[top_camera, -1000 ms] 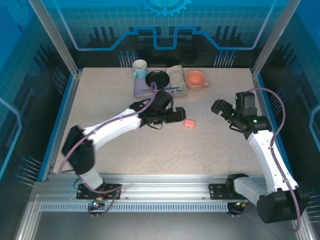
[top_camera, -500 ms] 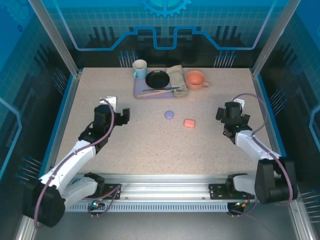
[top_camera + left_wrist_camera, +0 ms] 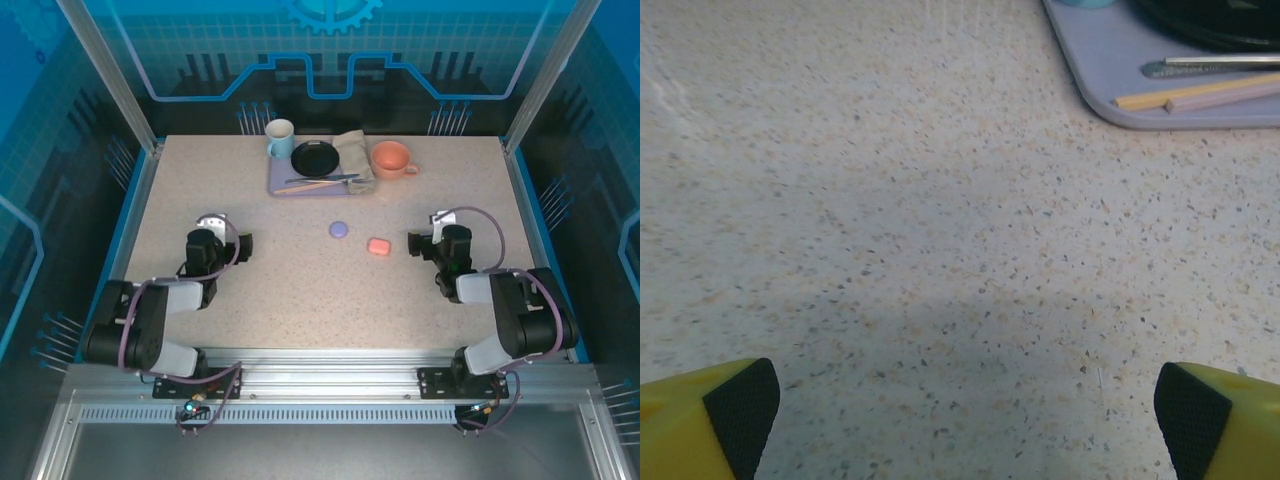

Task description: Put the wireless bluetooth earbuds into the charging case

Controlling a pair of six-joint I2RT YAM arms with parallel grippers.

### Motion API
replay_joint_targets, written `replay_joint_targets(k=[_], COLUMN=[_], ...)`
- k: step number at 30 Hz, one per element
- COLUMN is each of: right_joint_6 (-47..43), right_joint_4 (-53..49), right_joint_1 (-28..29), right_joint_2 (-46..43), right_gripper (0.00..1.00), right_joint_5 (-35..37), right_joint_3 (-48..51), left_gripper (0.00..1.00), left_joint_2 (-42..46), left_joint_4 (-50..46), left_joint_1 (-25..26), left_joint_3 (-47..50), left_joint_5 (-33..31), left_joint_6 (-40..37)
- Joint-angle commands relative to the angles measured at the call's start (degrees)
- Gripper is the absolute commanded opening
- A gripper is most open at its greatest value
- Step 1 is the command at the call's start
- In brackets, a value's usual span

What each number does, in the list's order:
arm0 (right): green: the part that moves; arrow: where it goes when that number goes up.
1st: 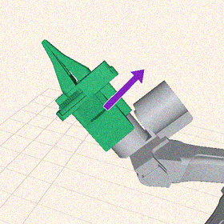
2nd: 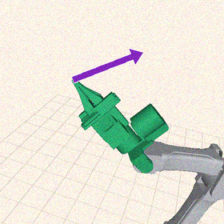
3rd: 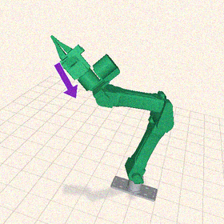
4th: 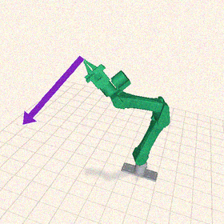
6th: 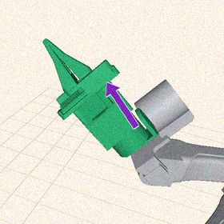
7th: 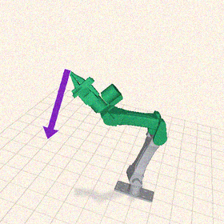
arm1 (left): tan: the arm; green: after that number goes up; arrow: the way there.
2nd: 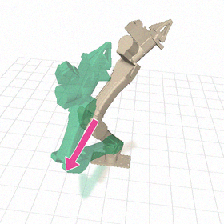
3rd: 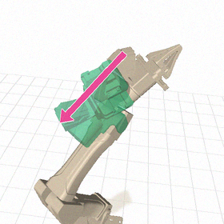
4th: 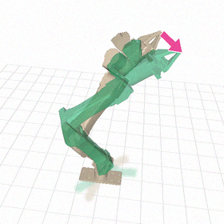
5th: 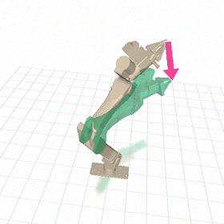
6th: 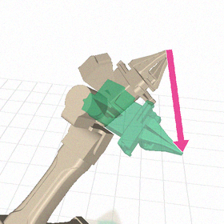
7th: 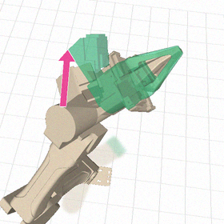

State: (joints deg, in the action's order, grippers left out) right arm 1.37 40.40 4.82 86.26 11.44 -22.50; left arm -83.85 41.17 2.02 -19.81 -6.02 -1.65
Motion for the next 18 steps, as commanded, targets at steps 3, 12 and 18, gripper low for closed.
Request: replay_joint_targets(k=[3, 12, 18], right_joint_6=[-1.3, -1.7, -1.8], right_joint_4=[3.6, 2.5, 2.7], right_joint_1=[-1.4, -1.2, -1.4], right_joint_2=[0.0, 0.1, 0.0], right_gripper=[1.00, 1.00, 1.00], right_joint_5=[-6.6, -7.2, -8.0], right_joint_3=[-1.9, -2.4, -2.2], left_gripper=[0.99, 0.99, 0.99], left_joint_2=[-3.0, -3.1, -3.0], left_joint_4=[3.4, 3.5, 3.6], left_joint_1=[-2.6, -2.7, -2.6], left_joint_3=[-4.1, -4.1, -4.1], left_joint_5=[5.8, 5.7, 5.6], left_joint_6=[1.8, 1.7, 1.8])
